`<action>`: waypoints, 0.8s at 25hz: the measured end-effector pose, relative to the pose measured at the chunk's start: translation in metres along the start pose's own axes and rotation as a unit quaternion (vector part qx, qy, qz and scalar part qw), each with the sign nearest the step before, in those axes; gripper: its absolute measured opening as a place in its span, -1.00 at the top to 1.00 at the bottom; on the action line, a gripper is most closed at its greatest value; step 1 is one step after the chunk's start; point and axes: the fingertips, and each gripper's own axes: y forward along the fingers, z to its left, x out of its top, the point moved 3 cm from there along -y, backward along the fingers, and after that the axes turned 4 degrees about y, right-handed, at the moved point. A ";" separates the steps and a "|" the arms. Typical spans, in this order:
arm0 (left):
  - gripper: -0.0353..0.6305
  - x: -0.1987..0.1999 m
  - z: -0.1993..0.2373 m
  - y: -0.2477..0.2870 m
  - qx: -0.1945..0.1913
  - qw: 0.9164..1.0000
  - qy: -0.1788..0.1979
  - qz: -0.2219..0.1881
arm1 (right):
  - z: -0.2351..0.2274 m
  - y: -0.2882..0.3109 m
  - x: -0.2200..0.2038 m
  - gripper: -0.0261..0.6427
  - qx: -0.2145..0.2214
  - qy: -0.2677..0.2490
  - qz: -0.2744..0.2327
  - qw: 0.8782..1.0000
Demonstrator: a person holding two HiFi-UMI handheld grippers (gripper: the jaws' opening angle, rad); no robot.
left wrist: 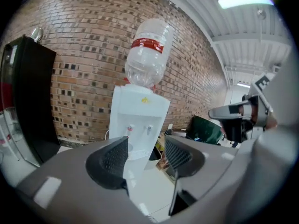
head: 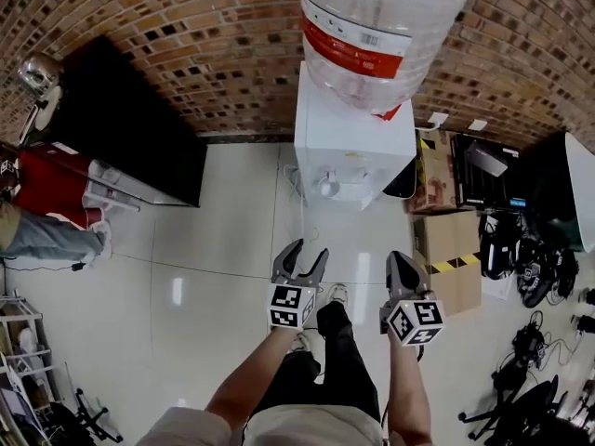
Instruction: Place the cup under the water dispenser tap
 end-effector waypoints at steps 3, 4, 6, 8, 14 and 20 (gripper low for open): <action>0.40 0.034 -0.007 -0.047 0.007 1.000 0.003 -0.006 | 0.026 -0.027 0.019 0.92 0.000 -0.005 -0.010 1.000; 0.51 0.044 -0.008 -0.062 0.010 1.000 0.007 -0.009 | 0.035 -0.035 0.024 0.92 0.000 -0.007 -0.014 1.000; 0.77 0.060 -0.009 -0.094 0.015 1.000 0.011 -0.019 | 0.053 -0.052 0.030 0.92 0.005 -0.008 -0.021 1.000; 0.86 0.070 -0.010 -0.126 0.017 0.999 0.010 -0.028 | 0.072 -0.069 0.030 0.92 0.012 -0.008 -0.024 1.000; 0.86 0.074 -0.009 -0.208 0.025 0.999 0.004 -0.034 | 0.121 -0.117 0.018 0.92 0.005 -0.021 -0.008 1.000; 0.86 0.078 -0.024 -0.256 0.019 0.999 0.008 -0.038 | 0.149 -0.154 0.007 0.92 0.006 -0.019 0.001 1.000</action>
